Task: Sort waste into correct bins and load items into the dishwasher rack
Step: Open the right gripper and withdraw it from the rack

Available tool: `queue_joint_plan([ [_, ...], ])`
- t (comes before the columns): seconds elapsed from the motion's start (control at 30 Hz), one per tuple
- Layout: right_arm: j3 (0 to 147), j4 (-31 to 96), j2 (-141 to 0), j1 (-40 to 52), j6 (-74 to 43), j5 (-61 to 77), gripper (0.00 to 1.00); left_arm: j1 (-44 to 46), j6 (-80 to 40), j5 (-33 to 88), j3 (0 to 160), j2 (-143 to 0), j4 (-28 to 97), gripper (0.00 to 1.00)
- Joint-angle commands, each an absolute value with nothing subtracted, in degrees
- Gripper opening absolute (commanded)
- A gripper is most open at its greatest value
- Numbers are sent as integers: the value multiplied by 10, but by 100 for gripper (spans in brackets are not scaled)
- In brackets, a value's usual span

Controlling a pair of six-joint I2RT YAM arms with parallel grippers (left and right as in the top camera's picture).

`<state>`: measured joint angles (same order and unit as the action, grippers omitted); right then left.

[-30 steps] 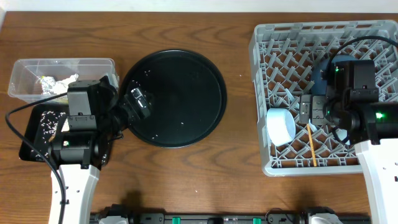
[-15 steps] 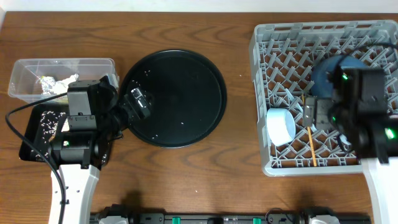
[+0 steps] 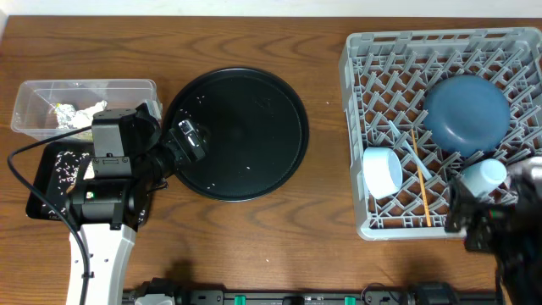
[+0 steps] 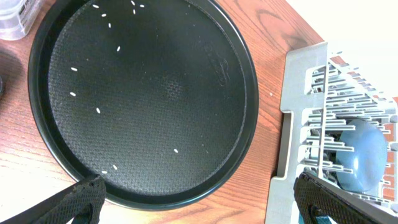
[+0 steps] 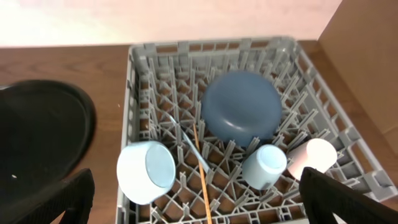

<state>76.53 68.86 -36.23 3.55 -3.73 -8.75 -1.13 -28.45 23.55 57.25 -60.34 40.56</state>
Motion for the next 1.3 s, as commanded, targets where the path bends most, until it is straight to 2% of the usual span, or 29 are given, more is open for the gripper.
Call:
queue_joint_plan([
  [0.0, 767, 693, -311, 31, -44, -88, 99, -14, -277, 230, 581, -603, 407, 98],
  [0.37, 732, 712, -172, 31, -44, -88, 99, -14, -277, 230, 581, -603, 407, 98],
  [0.5, 687, 670, -126, 30, -27, -96, 99, -14, -277, 230, 581, -603, 407, 98],
  [0.7, 572, 564, -47, 29, -26, -74, 99, -14, -277, 230, 581, -603, 407, 98],
  [0.83, 473, 443, -5, 29, -54, -72, 99, -14, -277, 230, 581, -603, 407, 98],
  [1.27, 204, 91, -3, 26, -69, -24, 99, -14, -277, 230, 581, -603, 407, 98],
])
